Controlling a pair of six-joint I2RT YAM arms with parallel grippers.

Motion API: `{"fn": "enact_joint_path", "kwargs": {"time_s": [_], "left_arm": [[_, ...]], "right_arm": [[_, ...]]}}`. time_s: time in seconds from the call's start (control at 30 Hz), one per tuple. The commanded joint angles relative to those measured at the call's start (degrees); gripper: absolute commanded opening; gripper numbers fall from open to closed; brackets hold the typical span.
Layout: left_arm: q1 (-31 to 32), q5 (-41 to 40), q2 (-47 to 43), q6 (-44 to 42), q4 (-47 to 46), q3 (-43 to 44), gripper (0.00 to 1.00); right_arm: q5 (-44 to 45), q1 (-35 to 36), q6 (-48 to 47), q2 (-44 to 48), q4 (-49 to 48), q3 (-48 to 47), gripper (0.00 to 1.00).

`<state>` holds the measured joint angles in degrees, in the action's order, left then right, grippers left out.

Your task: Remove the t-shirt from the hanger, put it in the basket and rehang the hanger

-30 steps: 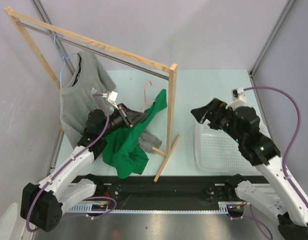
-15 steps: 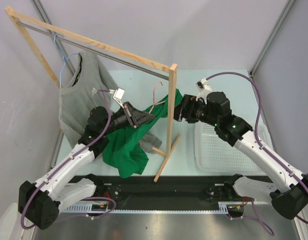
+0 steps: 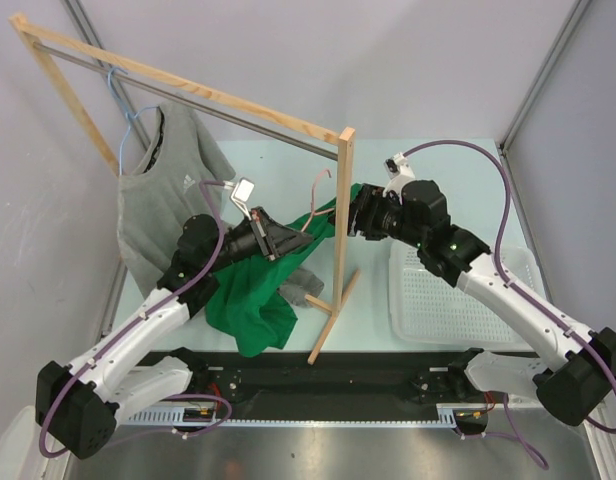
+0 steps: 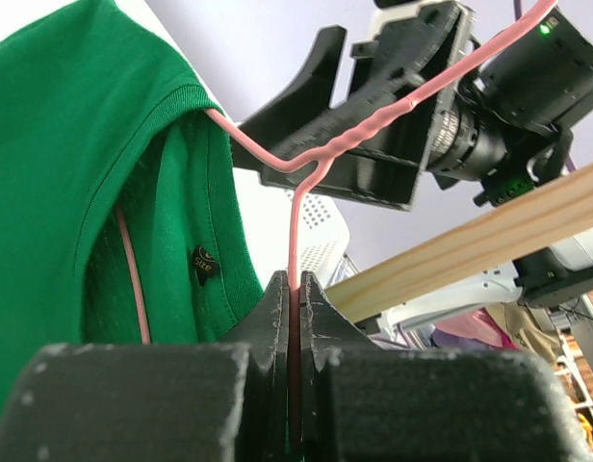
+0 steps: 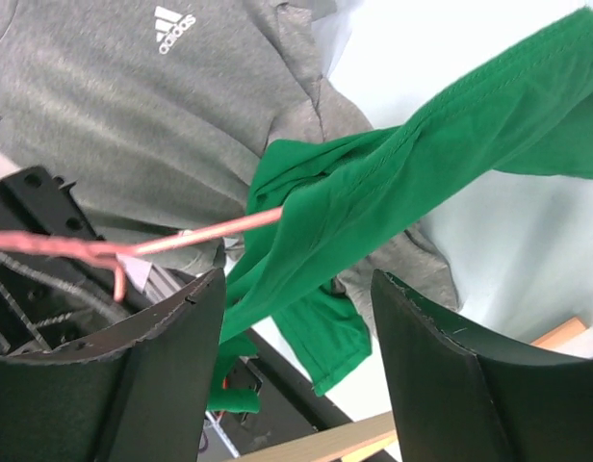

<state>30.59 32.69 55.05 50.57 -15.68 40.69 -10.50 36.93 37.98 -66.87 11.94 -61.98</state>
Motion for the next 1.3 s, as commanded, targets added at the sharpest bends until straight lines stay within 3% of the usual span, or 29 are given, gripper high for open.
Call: {"fn": "enact_joint_path", "kwargs": {"time_s": [0.0,0.5,0.73,0.9,1.27], "left_arm": [[0.70,2.47,-1.79,0.23,-2.16,1.94,0.00],[0.88,3.87,-3.02,-0.38,-1.46,2.20,0.00],[0.88,4.66,-2.84,-2.22,0.21,2.20,0.00],[0.88,11.42,-1.70,-3.54,-0.31,1.42,0.00],[0.88,18.55,-3.98,-4.86,-2.60,0.62,0.00]], "right_arm": [[3.12,0.25,0.78,-0.28,-3.33,-2.53,0.65],[7.34,0.08,2.98,-2.39,-2.54,-3.24,0.47],[12.42,-1.41,4.65,-1.42,0.79,-4.29,0.20],[12.09,-8.08,6.05,-0.81,5.27,-5.17,0.00],[2.95,-23.12,4.21,-3.87,10.20,-5.70,0.00]]}}
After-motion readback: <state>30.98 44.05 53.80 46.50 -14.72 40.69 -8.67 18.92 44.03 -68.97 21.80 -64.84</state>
